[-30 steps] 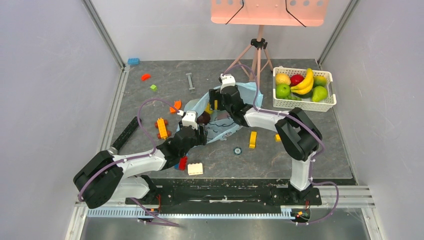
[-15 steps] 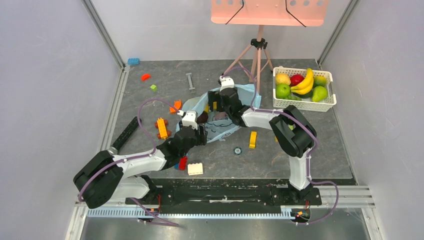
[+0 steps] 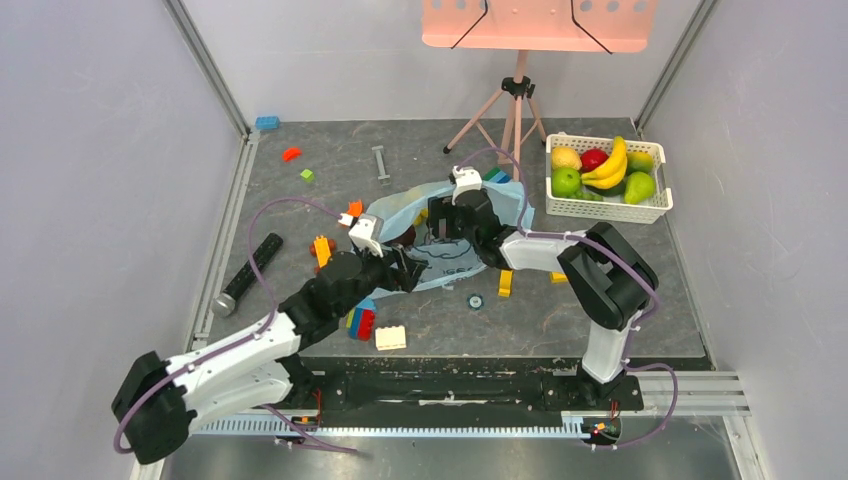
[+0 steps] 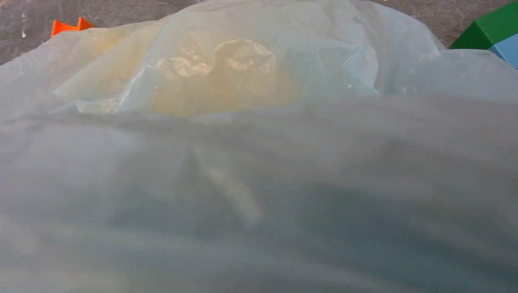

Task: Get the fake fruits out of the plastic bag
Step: Take out the fake fruit from the plastic bag.

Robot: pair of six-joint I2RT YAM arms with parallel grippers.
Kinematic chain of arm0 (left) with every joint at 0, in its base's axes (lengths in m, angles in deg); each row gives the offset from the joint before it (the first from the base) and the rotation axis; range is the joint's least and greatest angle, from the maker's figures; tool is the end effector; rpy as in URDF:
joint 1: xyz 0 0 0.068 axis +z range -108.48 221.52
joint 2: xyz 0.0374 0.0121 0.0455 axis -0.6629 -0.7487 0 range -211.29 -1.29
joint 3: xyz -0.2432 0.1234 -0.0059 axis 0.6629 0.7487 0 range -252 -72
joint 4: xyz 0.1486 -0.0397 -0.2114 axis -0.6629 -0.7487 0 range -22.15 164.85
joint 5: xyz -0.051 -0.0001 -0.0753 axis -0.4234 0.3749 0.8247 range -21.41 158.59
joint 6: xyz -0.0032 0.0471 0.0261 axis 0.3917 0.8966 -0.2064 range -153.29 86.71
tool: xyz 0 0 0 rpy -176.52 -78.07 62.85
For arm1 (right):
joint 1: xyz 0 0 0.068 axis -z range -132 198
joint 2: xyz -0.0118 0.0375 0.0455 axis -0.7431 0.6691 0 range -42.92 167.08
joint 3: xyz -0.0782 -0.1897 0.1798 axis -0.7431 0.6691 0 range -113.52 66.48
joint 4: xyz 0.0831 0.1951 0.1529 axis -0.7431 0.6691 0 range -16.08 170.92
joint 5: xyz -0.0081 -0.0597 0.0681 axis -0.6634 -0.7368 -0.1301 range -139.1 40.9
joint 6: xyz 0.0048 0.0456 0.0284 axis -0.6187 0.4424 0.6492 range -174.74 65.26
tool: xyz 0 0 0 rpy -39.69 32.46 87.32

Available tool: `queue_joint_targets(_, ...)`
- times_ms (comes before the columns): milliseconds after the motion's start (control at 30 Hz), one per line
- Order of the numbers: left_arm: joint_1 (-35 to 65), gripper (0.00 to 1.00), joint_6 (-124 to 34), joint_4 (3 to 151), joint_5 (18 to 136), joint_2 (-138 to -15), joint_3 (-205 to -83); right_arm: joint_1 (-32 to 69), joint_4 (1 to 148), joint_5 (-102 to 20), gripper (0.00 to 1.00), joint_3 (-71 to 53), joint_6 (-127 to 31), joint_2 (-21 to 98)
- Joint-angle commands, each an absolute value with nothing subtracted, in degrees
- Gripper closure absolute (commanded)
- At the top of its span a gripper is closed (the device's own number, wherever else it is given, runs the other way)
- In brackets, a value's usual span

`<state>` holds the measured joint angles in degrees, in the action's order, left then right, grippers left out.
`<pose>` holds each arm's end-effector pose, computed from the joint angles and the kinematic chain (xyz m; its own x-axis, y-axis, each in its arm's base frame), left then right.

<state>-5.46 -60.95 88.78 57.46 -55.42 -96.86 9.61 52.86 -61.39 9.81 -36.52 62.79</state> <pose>0.1506 -0.1514 0.2312 -0.4341 -0.2026 -0.8778 0.4392 0.8032 -0.4025 0.3132 0.2383 0.1709 -0.4929 -0.0009 -0.8701 -0.3213 0.9295 0.1811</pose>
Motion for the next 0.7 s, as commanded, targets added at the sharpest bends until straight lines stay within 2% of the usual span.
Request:
queue_joint_targets(0,-5.59,0.17,-64.94,80.59,64.37,-49.96,-101.91,9.77,49.45,-60.46,0.02,11.64,-36.81,59.46)
queue_joint_targets(167,-5.62,0.17,-65.77,78.61,68.31,-47.51,-105.75,9.77,46.87,-55.14,0.03,14.04,-37.25,58.26)
queue_joint_targets(367,-5.58,0.17,-63.66,75.21,66.41,-46.4,-110.64,8.59,42.07,-46.96,0.05,17.52,-37.55,56.15)
queue_joint_targets(667,-5.53,0.16,-60.21,70.83,64.18,-45.81,-115.32,1.98,43.57,-52.34,0.03,13.04,-43.36,56.9)
